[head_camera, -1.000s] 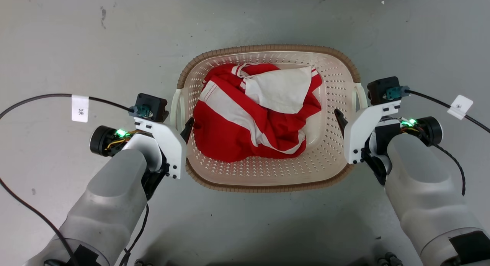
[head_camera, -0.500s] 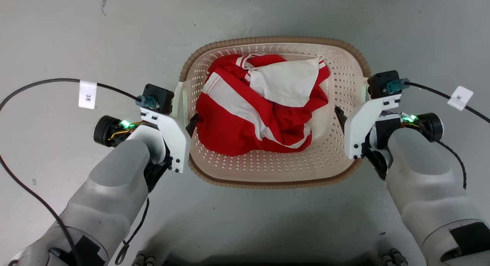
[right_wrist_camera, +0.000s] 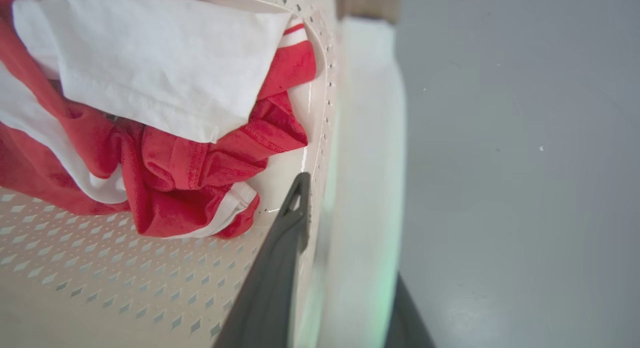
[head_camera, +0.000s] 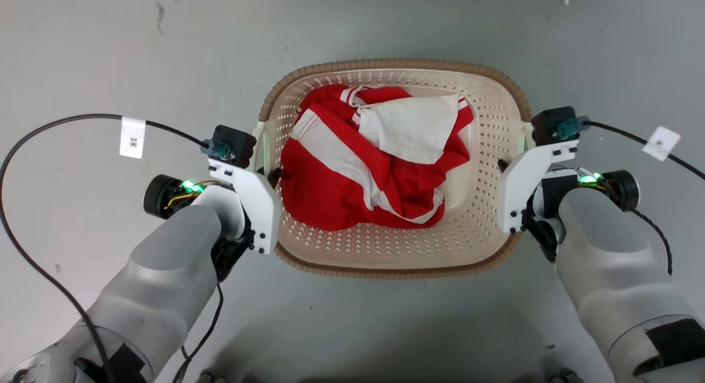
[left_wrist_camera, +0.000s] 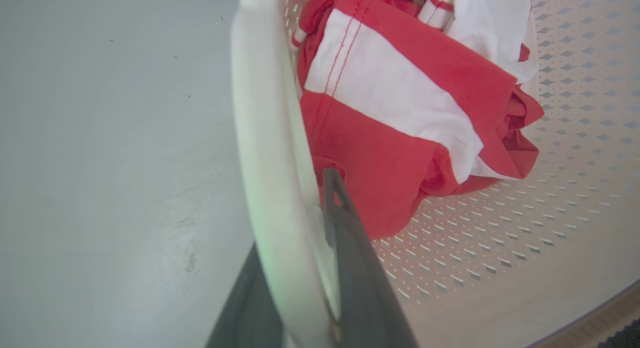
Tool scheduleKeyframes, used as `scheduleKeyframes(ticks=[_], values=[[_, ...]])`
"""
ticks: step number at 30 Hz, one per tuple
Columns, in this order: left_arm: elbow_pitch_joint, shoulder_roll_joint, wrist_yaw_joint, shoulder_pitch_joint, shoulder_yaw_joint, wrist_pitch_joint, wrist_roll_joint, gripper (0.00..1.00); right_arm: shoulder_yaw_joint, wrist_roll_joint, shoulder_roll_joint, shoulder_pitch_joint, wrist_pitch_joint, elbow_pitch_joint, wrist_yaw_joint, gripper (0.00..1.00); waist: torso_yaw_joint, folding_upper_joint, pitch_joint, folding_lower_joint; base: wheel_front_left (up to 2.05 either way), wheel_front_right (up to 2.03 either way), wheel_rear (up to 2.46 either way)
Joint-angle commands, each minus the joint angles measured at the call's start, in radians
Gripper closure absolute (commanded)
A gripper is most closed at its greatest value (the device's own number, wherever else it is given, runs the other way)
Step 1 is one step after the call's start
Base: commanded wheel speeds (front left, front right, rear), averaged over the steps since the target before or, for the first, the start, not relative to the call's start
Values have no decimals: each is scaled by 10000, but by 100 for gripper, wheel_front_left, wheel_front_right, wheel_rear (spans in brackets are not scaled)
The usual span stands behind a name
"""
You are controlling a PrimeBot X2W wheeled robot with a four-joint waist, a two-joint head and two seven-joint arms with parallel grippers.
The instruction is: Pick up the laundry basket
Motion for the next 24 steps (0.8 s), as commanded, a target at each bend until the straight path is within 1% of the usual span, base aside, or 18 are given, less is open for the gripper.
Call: scheduleKeyframes(ticks=[1, 3, 6, 12, 17, 21, 24], values=[[-102, 104, -31, 56, -151, 41, -72, 100, 175, -94, -12, 27, 115, 17, 4, 100, -23, 0, -294, 0, 0, 0, 0], [-154, 239, -36, 164, -357, 138, -311, 100, 358, -133, -15, 83, 419, 58, 4, 100, -87, 0, -664, 0, 0, 0, 0], [-136, 453, -28, 481, -591, 472, -738, 100, 776, 121, -36, 251, 1184, 61, 1, 100, -210, 0, -1484, 0, 0, 0, 0], [-653, 1151, -27, 871, -1346, 1686, -1464, 100, 1824, 911, -55, 628, 3125, -272, 0, 100, -381, 0, -3328, 0, 0, 0, 0], [-1352, 1721, -15, 1124, -1721, 2772, -2273, 100, 2603, 2134, -70, 1083, 4863, -899, 3, 100, -509, 0, -4785, 0, 0, 0, 0], [-1873, 2073, -16, 1378, -1974, 3660, -2763, 100, 3150, 2662, -67, 1324, 5809, -1099, 4, 100, -567, 0, -5815, 0, 0, 0, 0], [-2208, 2341, -16, 1540, -2076, 4334, -3157, 100, 3266, 3067, -75, 1409, 6501, -1001, 4, 100, -625, 0, -6474, 0, 0, 0, 0]])
